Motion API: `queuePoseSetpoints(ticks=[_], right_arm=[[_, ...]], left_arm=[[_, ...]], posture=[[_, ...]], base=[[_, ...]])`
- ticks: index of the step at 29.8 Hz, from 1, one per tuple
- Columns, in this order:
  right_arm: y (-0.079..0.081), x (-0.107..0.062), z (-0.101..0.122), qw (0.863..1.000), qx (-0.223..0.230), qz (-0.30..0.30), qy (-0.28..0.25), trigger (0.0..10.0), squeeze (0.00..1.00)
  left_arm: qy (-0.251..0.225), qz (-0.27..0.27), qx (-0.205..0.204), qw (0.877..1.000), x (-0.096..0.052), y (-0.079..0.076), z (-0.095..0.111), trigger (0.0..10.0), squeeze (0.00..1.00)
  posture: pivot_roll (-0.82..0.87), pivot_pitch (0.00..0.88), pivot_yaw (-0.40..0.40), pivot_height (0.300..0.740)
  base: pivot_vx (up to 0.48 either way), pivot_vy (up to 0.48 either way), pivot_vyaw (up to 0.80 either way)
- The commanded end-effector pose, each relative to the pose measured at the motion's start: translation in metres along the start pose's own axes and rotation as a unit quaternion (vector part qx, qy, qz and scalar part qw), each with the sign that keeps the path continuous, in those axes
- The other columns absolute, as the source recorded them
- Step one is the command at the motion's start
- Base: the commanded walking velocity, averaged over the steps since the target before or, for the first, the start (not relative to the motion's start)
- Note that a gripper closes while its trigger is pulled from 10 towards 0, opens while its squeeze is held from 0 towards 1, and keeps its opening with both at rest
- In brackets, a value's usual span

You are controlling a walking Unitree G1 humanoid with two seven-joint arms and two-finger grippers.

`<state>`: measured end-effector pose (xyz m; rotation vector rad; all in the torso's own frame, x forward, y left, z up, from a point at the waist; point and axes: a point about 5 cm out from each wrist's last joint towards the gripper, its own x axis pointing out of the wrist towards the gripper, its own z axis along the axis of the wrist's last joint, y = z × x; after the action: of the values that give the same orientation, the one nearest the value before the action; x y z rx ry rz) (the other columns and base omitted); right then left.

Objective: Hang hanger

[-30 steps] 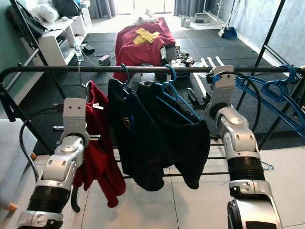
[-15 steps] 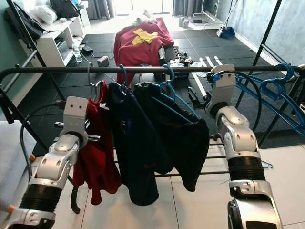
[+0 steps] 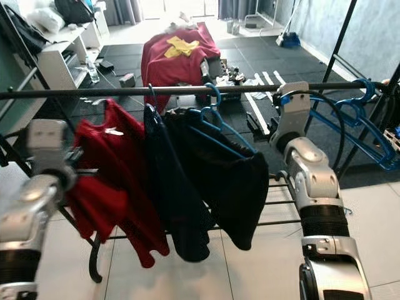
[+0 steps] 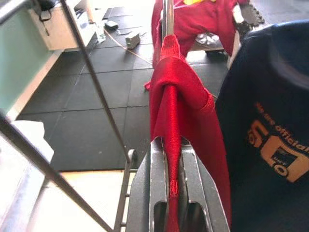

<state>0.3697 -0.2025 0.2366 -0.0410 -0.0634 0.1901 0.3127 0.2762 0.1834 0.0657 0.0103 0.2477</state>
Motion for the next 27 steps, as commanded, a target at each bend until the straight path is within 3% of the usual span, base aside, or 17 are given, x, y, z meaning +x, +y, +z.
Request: queuePoseSetpoints(ticks=[1,2,3,4,6,7,8,9,11,12,13,14,15,18,20,24,27], right_arm=[[0.001,-0.001,0.002,1.0,0.006,0.003,-0.003,10.0,0.0],[0.002,0.0,0.002,1.0,0.006,0.007,-0.004,10.0,0.0],[0.002,0.0,0.002,1.0,0.006,0.007,-0.004,10.0,0.0],[0.002,0.0,0.003,1.0,0.005,0.01,-0.004,10.0,0.0],[0.002,0.0,0.003,1.0,0.005,0.01,-0.004,10.0,0.0],[0.003,0.0,0.004,1.0,0.004,0.012,-0.004,10.0,0.0],[0.003,0.0,0.004,1.0,0.004,0.012,-0.004,10.0,0.0],[0.002,0.0,0.004,1.0,0.003,0.014,-0.004,10.0,0.0],[0.002,0.0,0.004,1.0,0.003,0.014,-0.004,10.0,0.0],[0.002,0.0,0.005,1.0,0.002,0.014,-0.004,10.0,0.0],[0.002,0.0,0.005,1.0,0.002,0.014,-0.004,10.0,0.0],[0.001,0.0,0.005,1.0,0.001,0.014,-0.004,10.0,0.0],[0.001,0.0,0.006,1.0,0.001,0.015,-0.004,10.0,0.0],[0.001,0.0,0.006,1.0,0.0,0.016,-0.004,10.0,0.0],[0.001,-0.001,0.005,1.0,-0.002,0.018,-0.001,10.0,0.0],[0.0,-0.002,0.004,1.0,-0.007,0.021,0.005,10.0,0.0],[0.0,-0.002,0.004,1.0,-0.007,0.021,0.005,10.0,0.0]], left_arm=[[-0.031,0.003,-0.003,1.0,-0.002,0.007,0.012,8.3,0.0],[-0.047,-0.013,-0.015,0.999,-0.009,0.02,0.014,10.0,0.0],[-0.047,-0.013,-0.015,0.999,-0.009,0.02,0.014,10.0,0.0],[-0.064,-0.054,-0.023,0.996,-0.018,0.03,0.015,10.0,0.0],[-0.064,-0.054,-0.023,0.996,-0.018,0.03,0.015,10.0,0.0],[-0.087,-0.107,-0.04,0.99,-0.03,0.039,0.018,10.0,0.0],[-0.087,-0.107,-0.04,0.99,-0.03,0.039,0.018,10.0,0.0],[-0.114,-0.16,-0.056,0.979,-0.043,0.045,0.022,10.0,0.0],[-0.114,-0.16,-0.056,0.979,-0.043,0.045,0.022,10.0,0.0],[-0.133,-0.205,-0.072,0.967,-0.053,0.047,0.026,10.0,0.0],[-0.133,-0.205,-0.072,0.967,-0.053,0.047,0.026,10.0,0.0],[-0.139,-0.246,-0.078,0.956,-0.061,0.046,0.026,10.0,0.0],[-0.137,-0.281,-0.076,0.947,-0.068,0.045,0.024,10.0,0.0],[-0.123,-0.309,-0.073,0.94,-0.074,0.045,0.018,10.0,0.0],[-0.088,-0.341,-0.064,0.934,-0.082,0.048,0.005,10.0,0.0],[-0.05,-0.354,-0.048,0.933,-0.088,0.049,-0.006,10.0,0.0],[-0.05,-0.354,-0.048,0.933,-0.088,0.049,-0.006,10.0,0.0]], posture=[[-0.14,0.053,0.035,0.74],[-0.13,0.055,0.033,0.74],[-0.13,0.055,0.033,0.74],[-0.13,0.057,0.032,0.74],[-0.13,0.057,0.032,0.74],[-0.13,0.06,0.03,0.74],[-0.13,0.06,0.03,0.74],[-0.13,0.062,0.029,0.74],[-0.13,0.062,0.029,0.74],[-0.13,0.062,0.029,0.74],[-0.13,0.062,0.029,0.74],[-0.13,0.063,0.029,0.74],[-0.13,0.064,0.03,0.74],[-0.13,0.065,0.031,0.74],[-0.13,0.067,0.033,0.74],[-0.13,0.067,0.032,0.74],[-0.13,0.067,0.032,0.74]], base=[[0.0,0.0,0.0],[0.0,0.0,0.0],[0.0,0.0,0.0],[0.0,0.0,0.0],[0.0,0.0,0.0],[0.0,0.0,0.0],[0.0,0.0,0.0],[0.0,0.0,0.0],[0.0,0.0,0.0],[0.0,0.0,0.0],[0.0,0.0,0.0],[0.0,0.0,0.0],[0.0,0.0,0.0],[0.0,0.0,0.0],[0.0,0.0,0.0],[0.0,0.0,0.0],[0.0,0.0,0.0]])
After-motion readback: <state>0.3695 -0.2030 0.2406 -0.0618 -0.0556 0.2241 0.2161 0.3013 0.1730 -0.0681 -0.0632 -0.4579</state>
